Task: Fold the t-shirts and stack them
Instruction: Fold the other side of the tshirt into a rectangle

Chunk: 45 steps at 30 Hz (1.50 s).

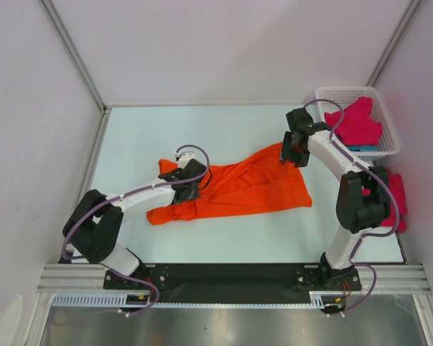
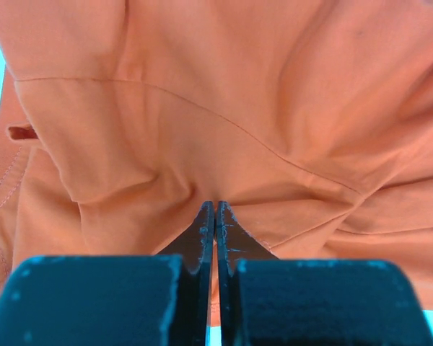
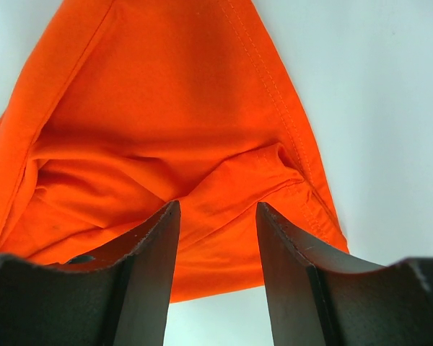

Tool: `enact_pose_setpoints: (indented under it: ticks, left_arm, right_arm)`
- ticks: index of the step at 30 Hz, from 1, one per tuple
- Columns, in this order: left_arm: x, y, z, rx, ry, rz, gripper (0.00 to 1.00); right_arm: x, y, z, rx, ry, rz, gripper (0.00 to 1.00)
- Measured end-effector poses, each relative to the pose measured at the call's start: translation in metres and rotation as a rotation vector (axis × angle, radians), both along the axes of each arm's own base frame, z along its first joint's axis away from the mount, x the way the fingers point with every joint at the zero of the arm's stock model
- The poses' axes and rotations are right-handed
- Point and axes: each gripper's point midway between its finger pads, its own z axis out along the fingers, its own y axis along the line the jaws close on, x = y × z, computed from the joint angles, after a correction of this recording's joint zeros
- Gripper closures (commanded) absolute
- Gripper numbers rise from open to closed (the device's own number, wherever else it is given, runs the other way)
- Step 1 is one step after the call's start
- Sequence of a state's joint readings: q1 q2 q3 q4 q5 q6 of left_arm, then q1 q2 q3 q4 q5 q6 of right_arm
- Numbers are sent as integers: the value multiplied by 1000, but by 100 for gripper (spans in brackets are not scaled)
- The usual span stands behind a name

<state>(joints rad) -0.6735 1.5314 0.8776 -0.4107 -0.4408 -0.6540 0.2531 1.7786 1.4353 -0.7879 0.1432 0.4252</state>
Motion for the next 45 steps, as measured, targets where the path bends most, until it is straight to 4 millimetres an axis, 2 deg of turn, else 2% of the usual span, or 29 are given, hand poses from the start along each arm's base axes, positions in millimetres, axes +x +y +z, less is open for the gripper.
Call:
enact_pose_setpoints:
  ticks: [10,14,18,21,22,24,25,26,28,29,31,37,41,45]
  left_arm:
    - [-6,0,29,-60,-52,-2,100]
    - [-23,2,37,-107,-61,-13,99]
    - [-46,4,25,-135,-23,-26,98]
    - [-66,5,11,-141,26,-39,88]
    - [-70,4,7,-143,40,-44,78]
    - [-76,1,4,-148,56,-54,64]
    - [-77,0,4,-152,60,-57,44]
    - [-78,-1,4,-156,62,-58,36]
    - [-79,0,4,-151,65,-56,20]
    - [-79,1,4,-146,69,-53,18]
    - [-77,5,9,-124,63,-41,11]
    - [-51,13,43,-112,-21,11,10]
    - [-29,47,49,-86,-50,109,11]
    - [-16,75,51,-51,-57,171,12]
  right_arm:
    - [-5,-1,-5,-2,10,1,48]
    - [-8,-2,-7,-2,12,1,49]
    - [-8,-2,-9,-1,12,1,49]
    - [-10,-2,-11,-1,12,1,49]
    - [-10,-2,-11,-1,13,2,49]
    - [-10,-1,-12,-1,14,3,49]
    - [-10,-1,-12,-1,13,4,49]
    - [-10,0,-12,0,12,5,49]
    - [-10,0,-12,1,11,4,49]
    - [-10,1,-12,1,11,4,49]
    - [-10,1,-12,0,11,5,49]
    - [-10,1,-10,1,7,5,49]
    - [-10,0,-9,2,4,4,49]
    - [-11,0,-9,1,3,4,49]
